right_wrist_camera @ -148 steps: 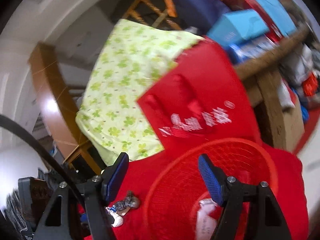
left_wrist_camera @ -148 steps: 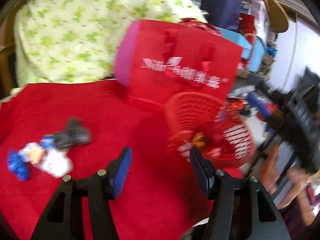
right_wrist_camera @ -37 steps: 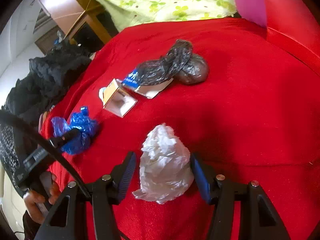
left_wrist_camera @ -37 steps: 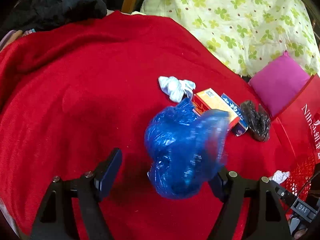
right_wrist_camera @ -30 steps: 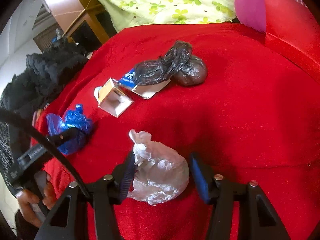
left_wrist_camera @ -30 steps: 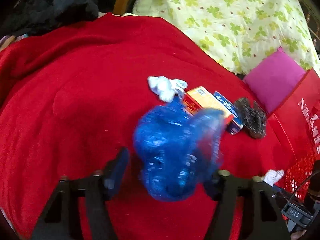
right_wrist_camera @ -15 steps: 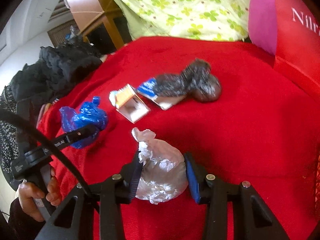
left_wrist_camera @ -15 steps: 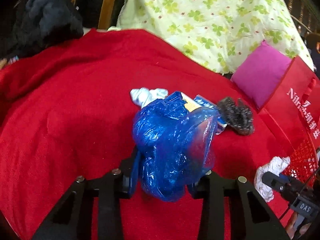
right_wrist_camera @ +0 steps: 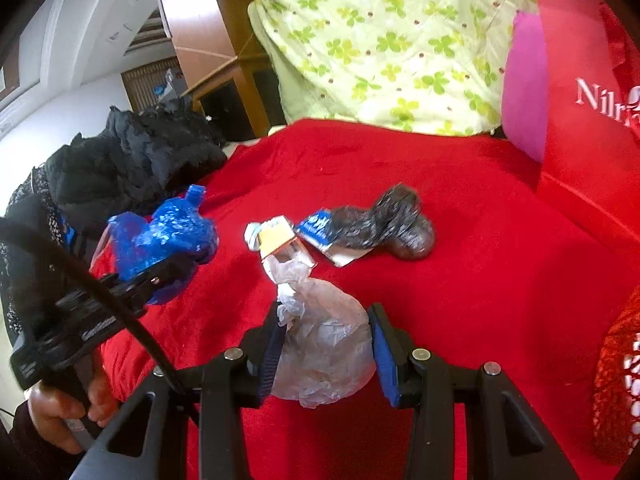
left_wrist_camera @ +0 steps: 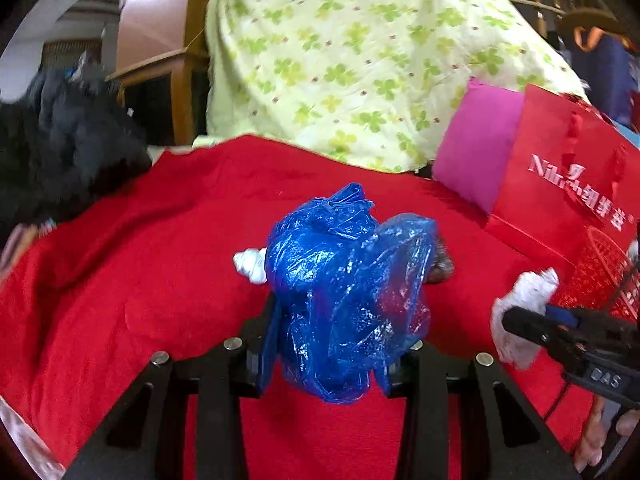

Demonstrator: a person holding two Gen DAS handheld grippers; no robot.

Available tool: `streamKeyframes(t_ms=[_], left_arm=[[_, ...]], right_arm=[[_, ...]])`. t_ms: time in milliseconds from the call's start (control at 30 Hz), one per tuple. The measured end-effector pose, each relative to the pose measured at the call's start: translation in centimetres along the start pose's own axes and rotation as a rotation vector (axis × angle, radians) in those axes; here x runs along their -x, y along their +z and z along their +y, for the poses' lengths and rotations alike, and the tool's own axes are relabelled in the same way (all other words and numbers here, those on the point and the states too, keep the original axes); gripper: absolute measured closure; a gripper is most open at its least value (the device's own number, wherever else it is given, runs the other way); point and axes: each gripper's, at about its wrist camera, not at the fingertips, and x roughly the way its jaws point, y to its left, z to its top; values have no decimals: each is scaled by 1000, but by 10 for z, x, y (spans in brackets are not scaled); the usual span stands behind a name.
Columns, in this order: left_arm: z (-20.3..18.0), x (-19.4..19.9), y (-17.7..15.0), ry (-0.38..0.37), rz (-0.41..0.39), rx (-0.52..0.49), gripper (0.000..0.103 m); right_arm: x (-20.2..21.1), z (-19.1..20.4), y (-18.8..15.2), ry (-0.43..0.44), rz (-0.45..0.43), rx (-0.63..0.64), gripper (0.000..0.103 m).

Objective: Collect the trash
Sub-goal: 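Lift both held bags up from the table toward the basket, then carry both bags over the red mesh basket and open both tools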

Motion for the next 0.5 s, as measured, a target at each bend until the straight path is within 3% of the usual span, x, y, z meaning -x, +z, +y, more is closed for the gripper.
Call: streamKeyframes(t_ms=[500], left_arm=[[-82,75,42,3,-168,-179,62]], right_arm=[[87,-24,21,-18,-230,-23,59]])
